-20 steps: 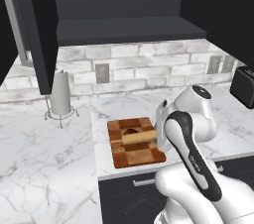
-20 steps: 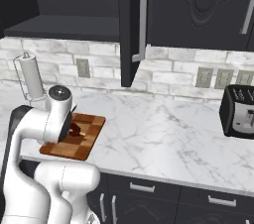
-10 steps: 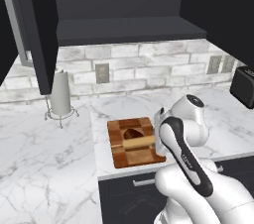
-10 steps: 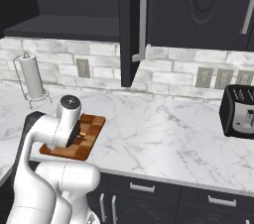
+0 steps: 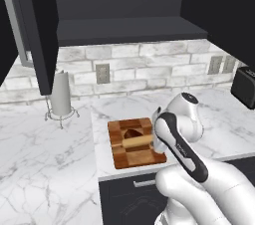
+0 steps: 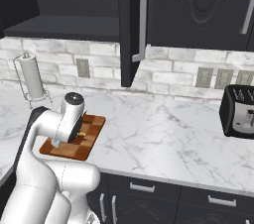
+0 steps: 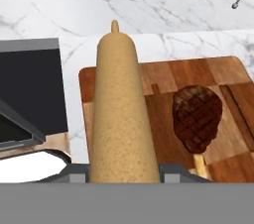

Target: Open the cabinet, retrieve the rolling pin, and place it next to the meat on the cutting board to prepare for tenderizing.

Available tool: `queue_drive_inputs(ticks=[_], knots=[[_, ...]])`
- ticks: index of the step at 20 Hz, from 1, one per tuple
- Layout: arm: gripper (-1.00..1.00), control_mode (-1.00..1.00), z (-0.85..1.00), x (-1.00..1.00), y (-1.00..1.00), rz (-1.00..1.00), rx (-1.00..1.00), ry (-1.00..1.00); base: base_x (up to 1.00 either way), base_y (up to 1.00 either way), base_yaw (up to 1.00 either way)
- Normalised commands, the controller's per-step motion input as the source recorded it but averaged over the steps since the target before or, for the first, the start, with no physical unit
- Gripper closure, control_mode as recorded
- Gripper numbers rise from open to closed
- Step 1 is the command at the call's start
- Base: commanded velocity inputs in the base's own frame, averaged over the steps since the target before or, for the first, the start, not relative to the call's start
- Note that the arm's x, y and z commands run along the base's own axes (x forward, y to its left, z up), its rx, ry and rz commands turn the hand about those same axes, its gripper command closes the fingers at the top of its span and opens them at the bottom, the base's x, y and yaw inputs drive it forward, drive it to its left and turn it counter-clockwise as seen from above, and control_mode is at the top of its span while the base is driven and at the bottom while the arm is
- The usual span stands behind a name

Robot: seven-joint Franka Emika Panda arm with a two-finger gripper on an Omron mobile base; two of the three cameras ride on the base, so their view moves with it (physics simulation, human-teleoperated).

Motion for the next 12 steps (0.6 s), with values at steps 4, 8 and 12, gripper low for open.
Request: queue_drive_inputs(ticks=[4,8,12], knots=[[1.0,-1.0,-0.35,-0.01,0.0,0.04,0.0,0.0,0.0,0.0,0.0],[1.0,-1.0,-0.46,-0.16,0.0,0.07,0.0,0.0,0.0,0.0,0.0],[1.0,-1.0,-0.5,-0.01,0.04,0.07,0.0,-0.01,0.0,0.0,0.0]])
